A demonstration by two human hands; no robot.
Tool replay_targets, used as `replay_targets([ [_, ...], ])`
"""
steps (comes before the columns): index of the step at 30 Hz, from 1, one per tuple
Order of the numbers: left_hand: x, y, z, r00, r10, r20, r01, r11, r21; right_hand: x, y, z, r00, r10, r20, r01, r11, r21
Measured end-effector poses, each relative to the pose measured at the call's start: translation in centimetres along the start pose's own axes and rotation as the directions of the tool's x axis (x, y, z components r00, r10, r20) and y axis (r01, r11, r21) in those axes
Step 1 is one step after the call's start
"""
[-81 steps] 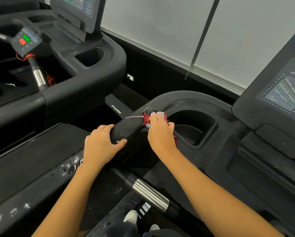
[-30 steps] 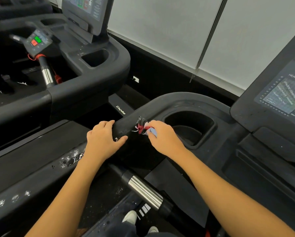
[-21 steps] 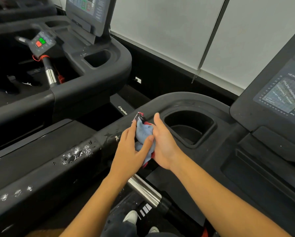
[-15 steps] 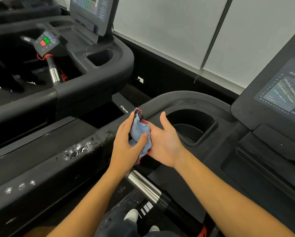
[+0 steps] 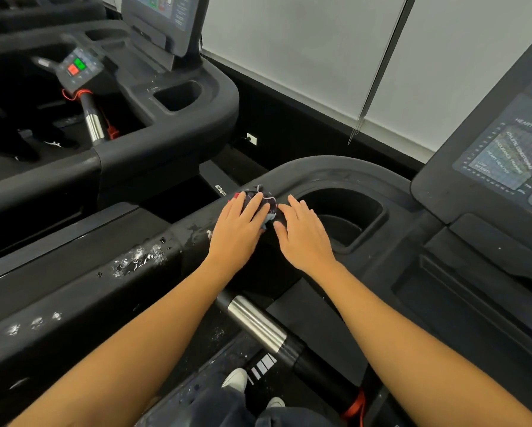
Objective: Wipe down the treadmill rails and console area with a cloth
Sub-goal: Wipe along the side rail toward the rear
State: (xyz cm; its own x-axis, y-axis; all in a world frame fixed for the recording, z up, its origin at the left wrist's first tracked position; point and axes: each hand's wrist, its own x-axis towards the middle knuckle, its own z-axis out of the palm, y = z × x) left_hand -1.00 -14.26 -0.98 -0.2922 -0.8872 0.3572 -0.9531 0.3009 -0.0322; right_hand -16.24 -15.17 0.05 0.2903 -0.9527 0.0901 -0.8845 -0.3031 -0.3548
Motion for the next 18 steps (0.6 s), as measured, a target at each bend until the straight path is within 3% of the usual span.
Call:
replay_targets([
  [9, -4.3, -2.0, -1.5, 0.994, -0.083, -0.069, 0.08, 0.996, -0.038, -0.5, 0.0, 0.3, 0.999, -0.042, -0.002, 0.042, 0.995, -0.096],
  [14, -2.4, -0.6, -1.5, 0.989, -0.113, -0.093, 0.107, 0.992, -0.069, -0.4, 0.0, 0.4, 0.999, -0.052, -0.007, 0.051, 0.993, -0.109],
  [18, 0.7, 0.4, -0.2, 0.996, -0.093, -0.01, 0.093, 0.995, -0.048, -0.4, 0.1, 0.5, 0.997, -0.071, -0.015, 0.068, 0.989, -0.134],
])
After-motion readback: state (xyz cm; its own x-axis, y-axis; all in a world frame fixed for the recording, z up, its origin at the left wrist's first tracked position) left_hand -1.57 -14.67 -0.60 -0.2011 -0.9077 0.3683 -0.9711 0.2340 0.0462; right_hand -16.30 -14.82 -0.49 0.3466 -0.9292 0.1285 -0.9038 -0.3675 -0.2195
